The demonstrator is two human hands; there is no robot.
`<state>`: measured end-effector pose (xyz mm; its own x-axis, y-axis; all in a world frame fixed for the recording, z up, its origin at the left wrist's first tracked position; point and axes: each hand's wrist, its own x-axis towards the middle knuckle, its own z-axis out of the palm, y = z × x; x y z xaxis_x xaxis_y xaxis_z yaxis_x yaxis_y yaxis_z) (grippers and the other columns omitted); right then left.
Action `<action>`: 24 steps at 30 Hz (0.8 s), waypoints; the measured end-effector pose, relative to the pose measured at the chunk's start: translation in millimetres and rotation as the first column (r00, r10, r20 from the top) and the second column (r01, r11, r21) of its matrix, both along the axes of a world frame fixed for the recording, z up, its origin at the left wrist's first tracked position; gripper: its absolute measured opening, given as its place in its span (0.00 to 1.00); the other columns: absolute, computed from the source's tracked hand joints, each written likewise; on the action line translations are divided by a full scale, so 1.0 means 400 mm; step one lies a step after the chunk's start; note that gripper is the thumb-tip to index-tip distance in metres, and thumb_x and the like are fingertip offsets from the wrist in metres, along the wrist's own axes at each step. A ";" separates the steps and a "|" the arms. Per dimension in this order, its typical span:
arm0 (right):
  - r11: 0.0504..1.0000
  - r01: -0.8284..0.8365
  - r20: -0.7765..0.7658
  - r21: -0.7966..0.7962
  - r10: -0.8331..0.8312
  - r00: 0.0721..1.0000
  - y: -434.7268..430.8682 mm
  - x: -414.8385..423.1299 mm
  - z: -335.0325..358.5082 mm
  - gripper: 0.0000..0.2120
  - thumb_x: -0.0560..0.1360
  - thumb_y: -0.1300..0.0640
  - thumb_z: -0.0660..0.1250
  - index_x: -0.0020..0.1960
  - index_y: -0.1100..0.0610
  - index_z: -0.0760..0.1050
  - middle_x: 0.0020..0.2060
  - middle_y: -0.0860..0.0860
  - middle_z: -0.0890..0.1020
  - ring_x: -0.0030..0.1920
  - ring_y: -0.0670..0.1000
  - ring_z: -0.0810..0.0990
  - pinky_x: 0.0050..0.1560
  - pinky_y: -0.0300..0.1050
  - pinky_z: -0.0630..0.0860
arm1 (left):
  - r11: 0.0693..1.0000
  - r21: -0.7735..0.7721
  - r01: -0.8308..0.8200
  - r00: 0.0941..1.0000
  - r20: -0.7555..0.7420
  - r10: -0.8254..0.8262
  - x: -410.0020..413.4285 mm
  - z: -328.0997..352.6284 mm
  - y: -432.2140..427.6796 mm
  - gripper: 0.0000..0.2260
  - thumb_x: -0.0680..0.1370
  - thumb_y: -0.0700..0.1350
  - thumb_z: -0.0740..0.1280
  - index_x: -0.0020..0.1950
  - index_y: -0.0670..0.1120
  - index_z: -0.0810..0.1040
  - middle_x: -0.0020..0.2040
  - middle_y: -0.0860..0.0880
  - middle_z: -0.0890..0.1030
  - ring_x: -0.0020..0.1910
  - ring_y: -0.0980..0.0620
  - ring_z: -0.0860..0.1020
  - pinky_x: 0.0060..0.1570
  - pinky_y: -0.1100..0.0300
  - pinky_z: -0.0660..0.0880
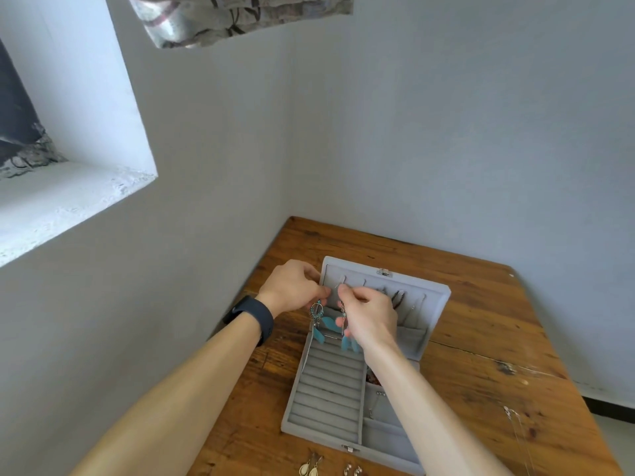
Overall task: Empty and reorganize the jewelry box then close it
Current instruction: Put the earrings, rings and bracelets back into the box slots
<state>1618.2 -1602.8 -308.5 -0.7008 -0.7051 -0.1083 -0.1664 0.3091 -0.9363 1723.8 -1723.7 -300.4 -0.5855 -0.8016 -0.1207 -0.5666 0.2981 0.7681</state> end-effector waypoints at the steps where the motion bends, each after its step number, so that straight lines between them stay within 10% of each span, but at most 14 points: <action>1: 0.999 -0.022 0.069 -0.028 0.024 0.997 0.010 -0.002 -0.004 0.11 0.77 0.44 0.68 0.45 0.50 0.81 0.31 0.43 0.84 0.29 0.45 0.83 0.32 0.43 0.80 | 1.000 -0.007 0.000 1.000 0.005 0.000 0.001 -0.001 0.000 0.06 0.74 0.52 0.74 0.47 0.54 0.79 0.36 0.57 0.85 0.37 0.56 0.84 0.49 0.53 0.82; 8: 0.976 -0.213 0.395 -0.040 0.212 0.894 0.068 -0.028 -0.031 0.09 0.79 0.49 0.68 0.56 0.51 0.79 0.44 0.48 0.87 0.36 0.44 0.82 0.34 0.39 0.76 | 0.995 -0.098 0.020 1.000 0.007 -0.019 0.007 -0.022 0.015 0.20 0.76 0.53 0.72 0.66 0.50 0.75 0.37 0.58 0.85 0.36 0.62 0.81 0.44 0.60 0.78; 14: 0.985 -0.168 0.269 -0.024 0.168 0.948 0.066 -0.036 -0.034 0.08 0.83 0.55 0.61 0.52 0.47 0.79 0.46 0.46 0.85 0.39 0.44 0.79 0.33 0.37 0.74 | 0.904 -0.428 0.002 0.998 -0.053 -0.027 0.051 -0.058 0.086 0.12 0.78 0.51 0.69 0.54 0.56 0.67 0.40 0.57 0.80 0.37 0.60 0.79 0.36 0.54 0.80; 20: 0.978 -0.193 0.038 0.079 0.190 0.981 0.068 -0.045 -0.050 0.09 0.84 0.54 0.57 0.60 0.49 0.73 0.53 0.48 0.82 0.46 0.46 0.80 0.45 0.42 0.74 | 0.710 -0.609 0.352 0.914 0.387 -0.121 0.032 -0.064 0.136 0.21 0.81 0.48 0.63 0.73 0.56 0.63 0.50 0.49 0.83 0.43 0.47 0.81 0.36 0.55 0.77; 24: 0.990 -0.117 -0.109 0.072 0.125 0.986 0.063 -0.055 -0.056 0.06 0.82 0.53 0.63 0.59 0.49 0.71 0.57 0.46 0.79 0.55 0.50 0.80 0.55 0.46 0.78 | 0.708 -0.618 0.340 0.880 0.475 -0.009 0.010 -0.054 0.147 0.16 0.81 0.47 0.63 0.69 0.50 0.70 0.49 0.47 0.82 0.44 0.45 0.81 0.33 0.56 0.69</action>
<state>1596.2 -1577.5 -331.1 -0.6210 -0.7796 -0.0815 -0.3099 0.3397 -0.8880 1727.7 -1665.0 -322.1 -0.7482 -0.6480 0.1422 -0.6514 0.7582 0.0278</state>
